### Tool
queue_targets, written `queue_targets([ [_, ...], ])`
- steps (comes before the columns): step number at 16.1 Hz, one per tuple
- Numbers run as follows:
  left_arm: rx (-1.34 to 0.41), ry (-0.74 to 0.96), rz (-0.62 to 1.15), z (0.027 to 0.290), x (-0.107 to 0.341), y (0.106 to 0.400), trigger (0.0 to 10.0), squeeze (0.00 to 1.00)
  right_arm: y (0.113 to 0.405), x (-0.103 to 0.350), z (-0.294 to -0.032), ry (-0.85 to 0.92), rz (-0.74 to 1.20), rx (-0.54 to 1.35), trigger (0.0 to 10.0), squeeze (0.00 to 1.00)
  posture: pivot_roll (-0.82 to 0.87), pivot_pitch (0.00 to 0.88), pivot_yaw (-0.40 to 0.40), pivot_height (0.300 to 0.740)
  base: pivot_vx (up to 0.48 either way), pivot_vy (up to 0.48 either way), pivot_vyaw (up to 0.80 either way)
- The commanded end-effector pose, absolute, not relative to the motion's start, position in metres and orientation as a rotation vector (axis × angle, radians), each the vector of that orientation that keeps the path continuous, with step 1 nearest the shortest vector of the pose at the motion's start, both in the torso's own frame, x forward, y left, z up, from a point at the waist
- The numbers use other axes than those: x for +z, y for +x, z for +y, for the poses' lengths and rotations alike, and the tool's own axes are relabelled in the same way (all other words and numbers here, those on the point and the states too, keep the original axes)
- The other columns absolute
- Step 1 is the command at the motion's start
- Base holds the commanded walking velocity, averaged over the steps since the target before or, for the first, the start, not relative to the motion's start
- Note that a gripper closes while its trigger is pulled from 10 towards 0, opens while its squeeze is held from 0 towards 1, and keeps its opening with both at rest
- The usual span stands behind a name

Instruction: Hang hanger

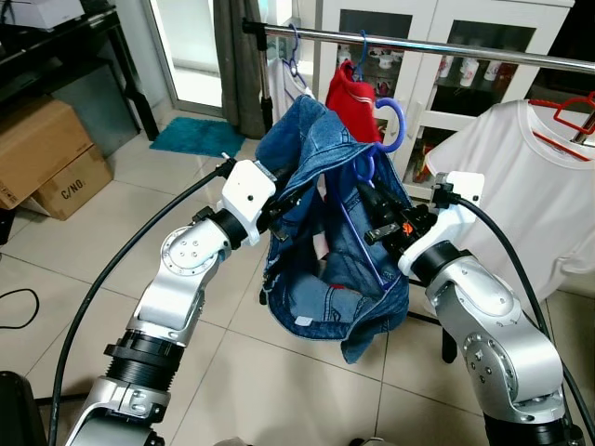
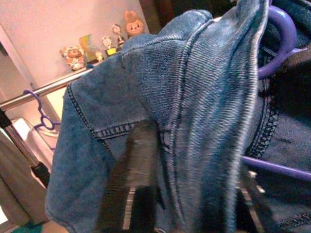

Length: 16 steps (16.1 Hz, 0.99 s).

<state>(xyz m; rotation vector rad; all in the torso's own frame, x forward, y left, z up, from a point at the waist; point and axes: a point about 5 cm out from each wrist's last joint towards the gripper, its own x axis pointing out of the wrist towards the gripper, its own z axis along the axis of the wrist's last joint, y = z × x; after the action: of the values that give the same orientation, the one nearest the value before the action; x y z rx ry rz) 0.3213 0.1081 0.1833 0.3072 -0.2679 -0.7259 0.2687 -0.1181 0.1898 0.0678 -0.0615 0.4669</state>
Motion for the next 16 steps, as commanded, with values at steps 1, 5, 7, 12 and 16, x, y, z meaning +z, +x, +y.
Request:
queue_targets([
  [1, -0.717, 0.303, -0.281, 0.113, 0.187, 0.32, 0.0, 0.0, 0.269, 0.19, -0.119, 0.054, -0.06, 0.46, 0.0, 0.0, -0.06, 0.0, 0.026, 0.74, 0.0, 0.0, 0.0],
  [5, -0.705, 0.309, -0.267, 0.12, 0.188, 0.323, 0.0, 0.0, 0.27, 0.187, -0.12, 0.042, -0.042, 0.457, 0.0, 0.0, -0.06, 0.0, 0.039, 0.74, 0.0, 0.0, 0.0],
  [7, -0.696, 0.32, -0.237, 0.122, 0.187, 0.325, 0.0, 0.0, 0.271, 0.184, -0.122, 0.038, -0.032, 0.456, 0.0, 0.0, -0.05, 0.0, 0.04, 0.74, 0.0, 0.0, 0.0],
  [12, -0.683, 0.316, -0.22, 0.122, 0.186, 0.326, 0.0, 0.0, 0.27, 0.179, -0.128, 0.013, -0.008, 0.47, 0.0, 0.0, -0.05, 0.0, 0.031, 0.74, 0.0, 0.0, 0.0],
  [16, -0.661, 0.309, -0.216, 0.122, 0.187, 0.328, 0.0, 0.0, 0.27, 0.177, -0.134, -0.04, 0.015, 0.512, 0.0, 0.0, -0.05, 0.0, 0.02, 0.74, 0.0, 0.0, 0.0],
])
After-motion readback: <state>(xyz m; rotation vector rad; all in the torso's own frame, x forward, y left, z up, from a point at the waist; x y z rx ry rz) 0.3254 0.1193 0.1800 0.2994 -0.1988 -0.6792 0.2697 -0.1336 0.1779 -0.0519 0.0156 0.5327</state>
